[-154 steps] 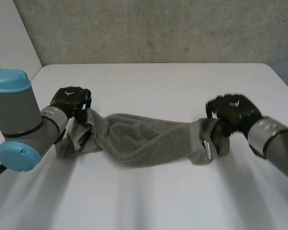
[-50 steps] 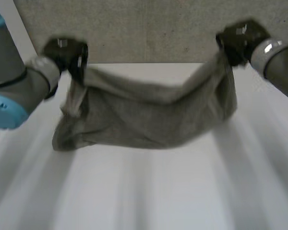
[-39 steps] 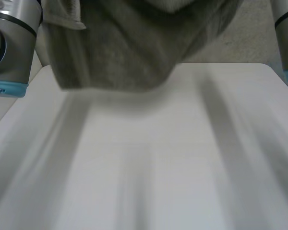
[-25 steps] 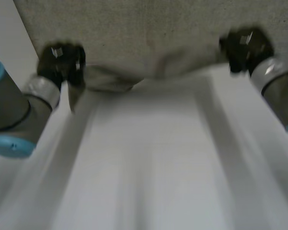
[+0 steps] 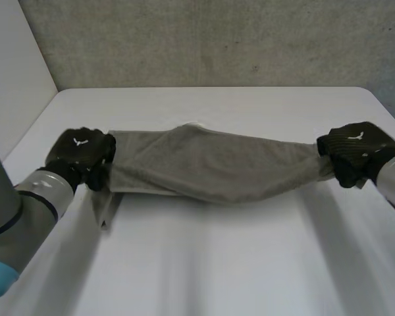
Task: Fold the towel.
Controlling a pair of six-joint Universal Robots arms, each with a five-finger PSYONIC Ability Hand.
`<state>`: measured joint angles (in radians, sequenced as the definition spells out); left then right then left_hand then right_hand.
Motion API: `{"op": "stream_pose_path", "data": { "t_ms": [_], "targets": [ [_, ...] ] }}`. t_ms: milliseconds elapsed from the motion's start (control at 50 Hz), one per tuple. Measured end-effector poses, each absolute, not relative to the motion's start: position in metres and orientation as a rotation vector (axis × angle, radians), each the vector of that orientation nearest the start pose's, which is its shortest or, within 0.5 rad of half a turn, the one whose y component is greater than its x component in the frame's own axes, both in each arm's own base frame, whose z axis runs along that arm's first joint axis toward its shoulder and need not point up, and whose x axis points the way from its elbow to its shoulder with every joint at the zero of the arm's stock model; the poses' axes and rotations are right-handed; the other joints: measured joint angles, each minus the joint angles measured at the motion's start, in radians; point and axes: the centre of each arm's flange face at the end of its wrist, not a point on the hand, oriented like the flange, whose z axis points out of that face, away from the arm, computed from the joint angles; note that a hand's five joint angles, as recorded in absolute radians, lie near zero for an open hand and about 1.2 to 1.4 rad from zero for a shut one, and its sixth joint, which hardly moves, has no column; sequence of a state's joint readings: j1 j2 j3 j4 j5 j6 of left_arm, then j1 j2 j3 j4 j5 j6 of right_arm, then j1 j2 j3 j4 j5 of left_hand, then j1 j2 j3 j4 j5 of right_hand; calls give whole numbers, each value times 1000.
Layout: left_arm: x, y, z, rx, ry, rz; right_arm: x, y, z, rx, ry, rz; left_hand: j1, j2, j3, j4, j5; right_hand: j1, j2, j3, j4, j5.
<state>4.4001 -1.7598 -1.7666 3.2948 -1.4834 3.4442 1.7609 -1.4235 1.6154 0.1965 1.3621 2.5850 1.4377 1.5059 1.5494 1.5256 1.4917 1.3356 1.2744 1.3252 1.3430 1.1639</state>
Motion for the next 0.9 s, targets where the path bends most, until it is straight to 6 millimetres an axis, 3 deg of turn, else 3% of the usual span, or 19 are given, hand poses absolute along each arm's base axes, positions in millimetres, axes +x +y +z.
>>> {"op": "stream_pose_path", "data": {
  "t_ms": [40, 160, 340, 460, 620, 700, 800, 840, 900],
  "targets": [
    [-227, -248, 218, 847, 2344, -2033, 194, -261, 248, -1083, 2379, -1761, 0, 0, 0, 0, 0, 0, 0, 0, 0, 0],
    [-229, -236, 221, 887, 2343, -2050, 171, -264, 249, -991, 2461, -1615, 0, 0, -1, 0, 0, 0, 0, 0, 0, 0],
    [-244, -234, 179, 1043, 2468, -1890, 164, -278, 215, -931, 2503, -1341, 0, 0, -35, -4, 0, 0, 0, 2, 0, 0],
    [-259, -255, 168, 1125, 2411, -1873, 166, -301, 204, -876, 2497, -1316, 0, -16, -57, -37, -3, 0, 0, 3, 0, 0],
    [-280, -306, 159, 1141, 2310, -1926, 173, -351, 187, -671, 2476, -1357, -12, -77, -118, -97, -46, 1, 5, 4, 0, 0],
    [-289, -329, 149, 1134, 2289, -1949, 180, -374, 173, -585, 2476, -1398, -342, -409, -442, -430, -386, -109, -62, -89, -102, -101],
    [-295, -344, 143, 1124, 2271, -1974, 186, -390, 162, -525, 2493, -1451, -866, -929, -985, -959, -929, -829, -782, -812, -807, -837],
    [-296, -346, 143, 1121, 2265, -1983, 189, -393, 161, -518, 2492, -1472, -1076, -1139, -1200, -1165, -1138, -999, -941, -992, -1007, -1037],
    [-296, -348, 146, 1116, 2254, -1997, 193, -394, 160, -520, 2480, -1503, -1155, -1228, -1282, -1249, -1242, -1081, -1012, -1070, -1081, -1129]
  ]
}}
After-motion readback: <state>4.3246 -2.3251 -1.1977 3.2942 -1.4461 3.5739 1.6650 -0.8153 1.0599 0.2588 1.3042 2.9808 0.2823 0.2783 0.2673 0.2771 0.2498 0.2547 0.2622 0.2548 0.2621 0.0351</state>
